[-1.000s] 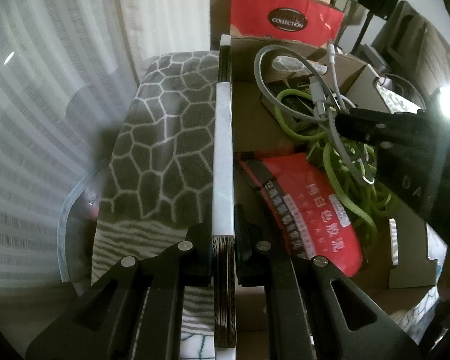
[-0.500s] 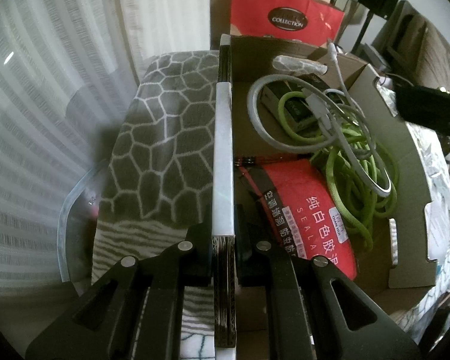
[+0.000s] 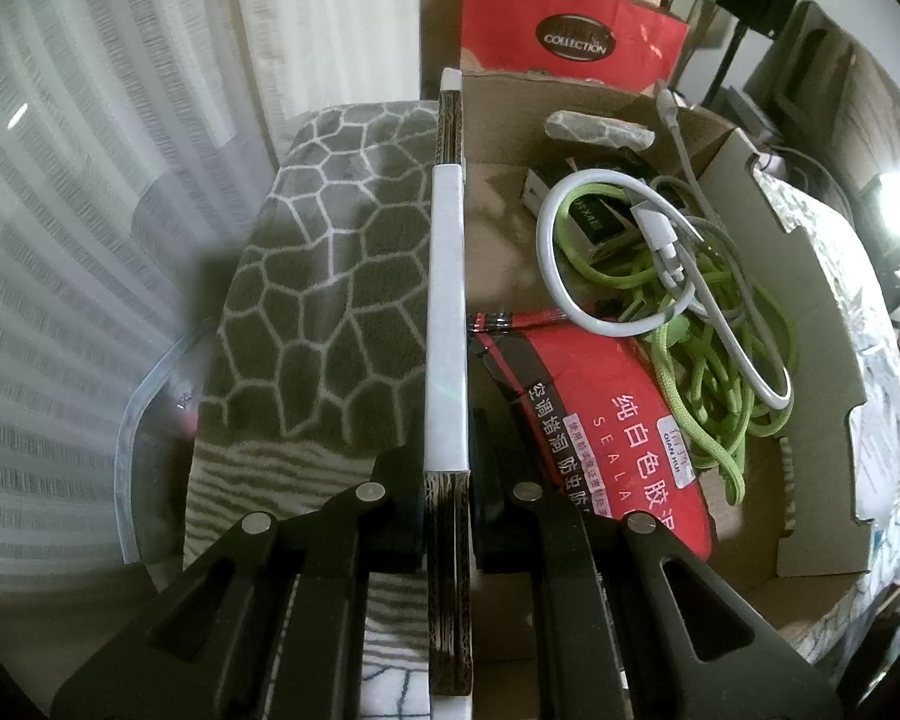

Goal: Organize objects

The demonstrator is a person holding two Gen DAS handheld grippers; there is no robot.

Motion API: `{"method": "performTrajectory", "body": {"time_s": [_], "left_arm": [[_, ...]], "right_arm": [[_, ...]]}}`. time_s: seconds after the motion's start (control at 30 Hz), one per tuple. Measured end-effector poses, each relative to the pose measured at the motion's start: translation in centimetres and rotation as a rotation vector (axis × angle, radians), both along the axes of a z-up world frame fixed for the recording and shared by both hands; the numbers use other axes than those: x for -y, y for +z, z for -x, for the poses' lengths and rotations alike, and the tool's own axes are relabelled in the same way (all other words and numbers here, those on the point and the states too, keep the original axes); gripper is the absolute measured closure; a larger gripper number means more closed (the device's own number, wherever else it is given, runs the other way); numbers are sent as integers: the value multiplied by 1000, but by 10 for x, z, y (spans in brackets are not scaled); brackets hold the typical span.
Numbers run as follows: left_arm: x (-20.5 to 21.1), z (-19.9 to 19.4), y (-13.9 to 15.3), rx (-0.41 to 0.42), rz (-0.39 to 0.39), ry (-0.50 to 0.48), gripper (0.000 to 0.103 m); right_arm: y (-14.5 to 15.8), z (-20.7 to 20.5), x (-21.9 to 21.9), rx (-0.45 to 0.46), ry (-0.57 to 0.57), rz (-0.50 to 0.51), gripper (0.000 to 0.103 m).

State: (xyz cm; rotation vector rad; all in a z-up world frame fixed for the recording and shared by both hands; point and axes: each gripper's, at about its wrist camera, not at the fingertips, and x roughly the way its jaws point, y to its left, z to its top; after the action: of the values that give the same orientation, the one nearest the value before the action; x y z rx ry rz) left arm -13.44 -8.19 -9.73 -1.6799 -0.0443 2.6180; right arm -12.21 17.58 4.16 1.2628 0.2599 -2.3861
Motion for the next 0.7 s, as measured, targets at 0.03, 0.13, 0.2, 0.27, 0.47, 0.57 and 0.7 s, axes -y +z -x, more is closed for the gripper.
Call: {"method": "performTrajectory", "body": {"time_s": [0.03,0.13,0.2,0.27,0.47,0.57,0.7], "left_arm": [[0,0,0,0,0,0,93],[0,0,0,1,0,0,93],[0,0,0,1,0,0,93],[0,-1,0,1,1,0,93],[1,-1,-1,2,2,0,93],[1,-1,-1,2,3,1,93],[1,-1,0,3,2,1,93]], "right_arm": [[-4,0,-7,6,-14,-2,46],[-16,-1,-27,26,-53,-8,46],[-25,0,-38,40,-80,-11,46],[-35,0,-49,54,-107,-10,46],[-55,7,-74,85,-175,19,46],[-63,11,-82,105,-197,46,46],[-73,21,-87,126,-224,76,51]]}}
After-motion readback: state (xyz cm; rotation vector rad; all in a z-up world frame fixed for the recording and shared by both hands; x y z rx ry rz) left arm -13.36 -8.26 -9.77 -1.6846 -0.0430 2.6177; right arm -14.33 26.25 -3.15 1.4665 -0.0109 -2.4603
